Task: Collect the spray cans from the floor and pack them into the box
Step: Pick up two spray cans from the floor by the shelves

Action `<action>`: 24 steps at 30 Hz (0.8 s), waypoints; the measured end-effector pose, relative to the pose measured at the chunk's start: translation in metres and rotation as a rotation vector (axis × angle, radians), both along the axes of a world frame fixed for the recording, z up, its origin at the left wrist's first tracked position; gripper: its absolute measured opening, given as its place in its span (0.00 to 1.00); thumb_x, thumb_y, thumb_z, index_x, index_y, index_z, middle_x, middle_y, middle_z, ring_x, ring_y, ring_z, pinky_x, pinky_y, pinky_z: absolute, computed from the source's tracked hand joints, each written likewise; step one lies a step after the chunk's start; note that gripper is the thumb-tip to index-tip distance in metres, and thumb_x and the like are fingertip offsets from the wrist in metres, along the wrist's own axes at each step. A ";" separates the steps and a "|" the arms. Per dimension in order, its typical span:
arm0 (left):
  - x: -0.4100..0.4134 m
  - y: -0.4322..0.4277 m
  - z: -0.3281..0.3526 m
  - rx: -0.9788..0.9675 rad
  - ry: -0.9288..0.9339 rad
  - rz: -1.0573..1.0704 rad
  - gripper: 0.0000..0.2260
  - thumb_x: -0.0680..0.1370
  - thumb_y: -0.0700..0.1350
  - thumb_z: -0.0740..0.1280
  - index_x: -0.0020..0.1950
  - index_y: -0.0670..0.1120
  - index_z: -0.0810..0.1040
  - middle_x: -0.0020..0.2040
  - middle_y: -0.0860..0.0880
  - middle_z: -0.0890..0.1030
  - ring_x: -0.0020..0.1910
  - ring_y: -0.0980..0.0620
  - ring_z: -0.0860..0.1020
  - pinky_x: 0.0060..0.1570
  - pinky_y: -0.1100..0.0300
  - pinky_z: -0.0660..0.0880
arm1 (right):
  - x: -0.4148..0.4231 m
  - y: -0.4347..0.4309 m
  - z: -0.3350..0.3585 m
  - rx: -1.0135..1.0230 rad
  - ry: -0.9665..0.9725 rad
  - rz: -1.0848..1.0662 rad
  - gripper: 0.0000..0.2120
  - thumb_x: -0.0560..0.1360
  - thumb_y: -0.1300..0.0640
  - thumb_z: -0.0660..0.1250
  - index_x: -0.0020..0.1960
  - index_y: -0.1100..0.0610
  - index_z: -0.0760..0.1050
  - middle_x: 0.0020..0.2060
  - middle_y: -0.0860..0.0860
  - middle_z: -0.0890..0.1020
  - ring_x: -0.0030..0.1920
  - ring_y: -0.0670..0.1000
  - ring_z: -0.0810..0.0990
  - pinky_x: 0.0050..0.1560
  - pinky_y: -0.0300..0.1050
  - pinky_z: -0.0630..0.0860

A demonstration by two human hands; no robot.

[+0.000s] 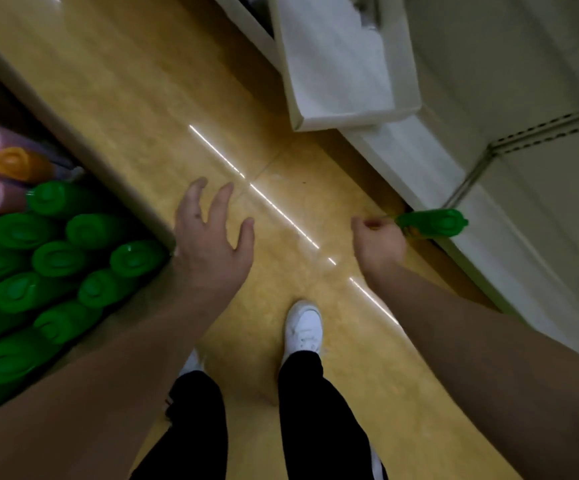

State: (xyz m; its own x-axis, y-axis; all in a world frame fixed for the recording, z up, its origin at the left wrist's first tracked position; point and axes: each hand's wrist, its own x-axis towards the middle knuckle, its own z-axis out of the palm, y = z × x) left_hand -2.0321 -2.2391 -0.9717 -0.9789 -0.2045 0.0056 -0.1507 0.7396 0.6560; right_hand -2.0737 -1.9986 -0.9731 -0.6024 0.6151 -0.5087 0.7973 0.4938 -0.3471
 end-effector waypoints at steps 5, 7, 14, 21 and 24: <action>-0.014 0.094 -0.006 0.163 -0.184 -0.071 0.26 0.78 0.51 0.70 0.76 0.48 0.70 0.78 0.43 0.63 0.76 0.43 0.63 0.70 0.45 0.68 | 0.015 0.096 -0.002 0.057 0.001 -0.149 0.29 0.76 0.41 0.71 0.70 0.57 0.71 0.59 0.54 0.80 0.57 0.57 0.80 0.55 0.51 0.78; -0.018 0.129 -0.012 0.181 -0.236 -0.099 0.28 0.78 0.51 0.70 0.77 0.48 0.67 0.79 0.44 0.60 0.77 0.44 0.61 0.71 0.45 0.68 | 0.016 0.123 -0.006 0.139 0.018 -0.202 0.36 0.74 0.42 0.74 0.74 0.58 0.65 0.66 0.58 0.76 0.63 0.61 0.77 0.62 0.56 0.77; -0.016 0.212 -0.029 0.167 -0.342 -0.172 0.33 0.77 0.51 0.72 0.80 0.50 0.62 0.81 0.44 0.57 0.79 0.45 0.57 0.72 0.51 0.65 | 0.004 0.179 -0.028 0.166 0.089 -0.045 0.56 0.65 0.45 0.82 0.81 0.48 0.51 0.74 0.59 0.62 0.72 0.63 0.68 0.70 0.60 0.71; -0.014 0.244 -0.041 0.165 -0.437 -0.198 0.38 0.77 0.50 0.73 0.81 0.52 0.58 0.82 0.46 0.53 0.80 0.46 0.55 0.73 0.53 0.64 | -0.014 0.190 -0.057 0.069 0.092 0.263 0.46 0.65 0.52 0.84 0.75 0.46 0.61 0.78 0.55 0.55 0.74 0.63 0.66 0.71 0.58 0.72; -0.012 0.248 -0.044 0.155 -0.472 -0.203 0.38 0.76 0.50 0.73 0.82 0.53 0.56 0.82 0.47 0.53 0.80 0.47 0.55 0.73 0.55 0.62 | -0.012 0.184 -0.063 0.076 0.121 0.380 0.37 0.69 0.58 0.80 0.71 0.50 0.65 0.76 0.57 0.56 0.72 0.63 0.67 0.71 0.53 0.71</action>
